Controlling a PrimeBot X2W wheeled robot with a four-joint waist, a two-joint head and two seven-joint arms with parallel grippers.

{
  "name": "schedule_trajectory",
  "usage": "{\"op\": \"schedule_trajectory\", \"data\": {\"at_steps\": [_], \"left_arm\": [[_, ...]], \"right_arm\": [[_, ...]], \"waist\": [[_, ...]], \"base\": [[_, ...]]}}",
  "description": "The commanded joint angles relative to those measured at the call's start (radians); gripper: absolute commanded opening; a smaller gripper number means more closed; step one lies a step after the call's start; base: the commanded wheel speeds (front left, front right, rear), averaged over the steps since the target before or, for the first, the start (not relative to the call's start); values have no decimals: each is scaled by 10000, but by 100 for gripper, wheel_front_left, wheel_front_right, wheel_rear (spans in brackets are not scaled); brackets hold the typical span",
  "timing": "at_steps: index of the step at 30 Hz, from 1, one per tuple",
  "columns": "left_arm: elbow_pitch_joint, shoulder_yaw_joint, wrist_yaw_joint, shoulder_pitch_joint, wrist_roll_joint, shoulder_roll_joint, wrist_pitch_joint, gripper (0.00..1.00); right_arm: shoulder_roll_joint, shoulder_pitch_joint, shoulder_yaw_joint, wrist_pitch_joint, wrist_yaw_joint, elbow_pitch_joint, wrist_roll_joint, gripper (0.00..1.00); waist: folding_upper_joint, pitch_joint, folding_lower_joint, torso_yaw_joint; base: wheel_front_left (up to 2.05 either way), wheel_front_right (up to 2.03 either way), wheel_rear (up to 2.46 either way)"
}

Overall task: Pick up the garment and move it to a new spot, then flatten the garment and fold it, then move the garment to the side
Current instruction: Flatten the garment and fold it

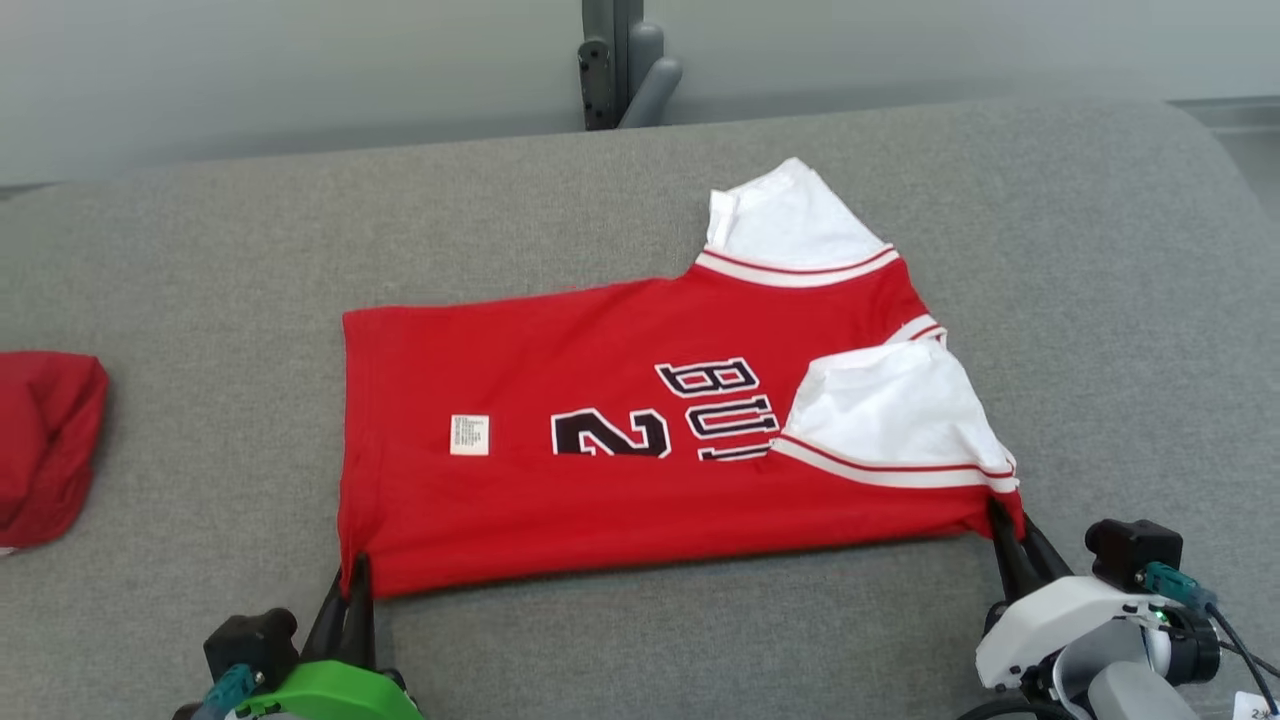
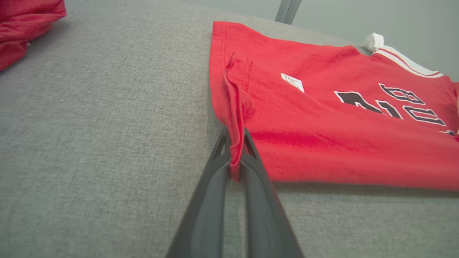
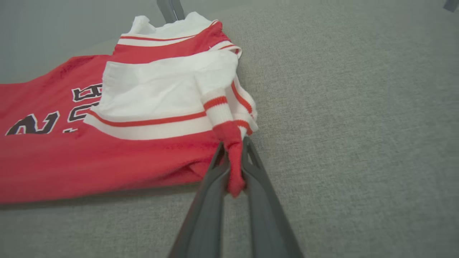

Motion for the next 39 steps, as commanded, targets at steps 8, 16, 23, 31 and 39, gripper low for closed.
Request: {"op": "schedule_trajectory", "data": {"at_steps": [8, 16, 23, 31, 39], "left_arm": [[172, 142, 106, 1099, 1, 52, -1, 0], [419, 94, 230, 1336, -77, 53, -1, 0], [160, 156, 470, 1141, 37, 52, 0, 100], [-238, 235, 422, 625, 555, 49, -1, 100], [255, 294, 164, -1036, 1095, 49, 0, 100]], "right_arm": [[-97, 1254, 558, -16, -19, -28, 20, 0], [-237, 1650, 735, -17, -19, -139, 224, 0], [-144, 1376, 359, -16, -19, -483, 204, 100], [-138, 828, -44, -17, -17, -1070, -372, 100], [-107, -523, -102, -17, -17, -898, -711, 100]], "waist": [[2, -1392, 0, -202], [2, -1243, 0, -209], [2, -1009, 0, -135], [2, -607, 0, -53], [2, 246, 0, -31]], "base": [[0, 0, 0], [0, 0, 0], [0, 0, 0], [0, 0, 0], [0, 0, 0]]}}
